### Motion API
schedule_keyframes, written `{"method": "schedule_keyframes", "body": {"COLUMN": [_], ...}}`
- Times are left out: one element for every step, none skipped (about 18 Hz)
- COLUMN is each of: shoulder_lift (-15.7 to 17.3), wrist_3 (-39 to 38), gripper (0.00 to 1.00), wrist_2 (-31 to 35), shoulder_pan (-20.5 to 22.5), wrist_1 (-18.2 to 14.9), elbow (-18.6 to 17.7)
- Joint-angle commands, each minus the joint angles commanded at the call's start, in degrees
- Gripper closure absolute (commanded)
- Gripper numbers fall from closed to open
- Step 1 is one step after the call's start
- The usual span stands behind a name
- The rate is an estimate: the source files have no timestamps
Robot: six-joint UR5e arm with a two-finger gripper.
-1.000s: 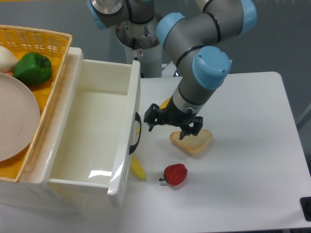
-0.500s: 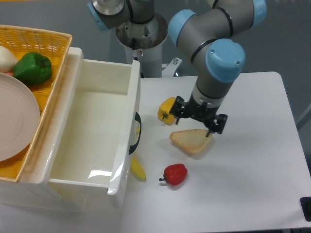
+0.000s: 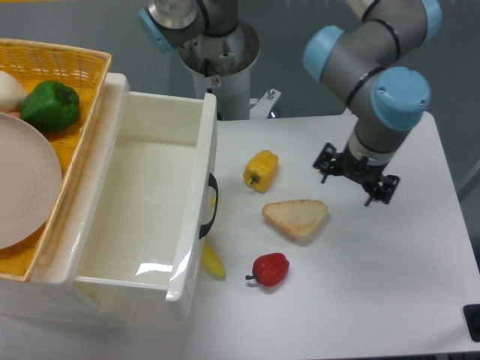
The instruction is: Slide open the top white drawer
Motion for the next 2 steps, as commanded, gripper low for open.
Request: {"method": "schedule_keyframes", "body": {"shoulder_lift": [-0.3,-0.4], "wrist_3": [0.0,0.0], "gripper": [0.0,0.0], "wrist_2": [0.0,0.0], "shoulder_pan": [0.2,0.2], "wrist_1": [0.6,1.0], "elbow": [0.0,-0.1]}}
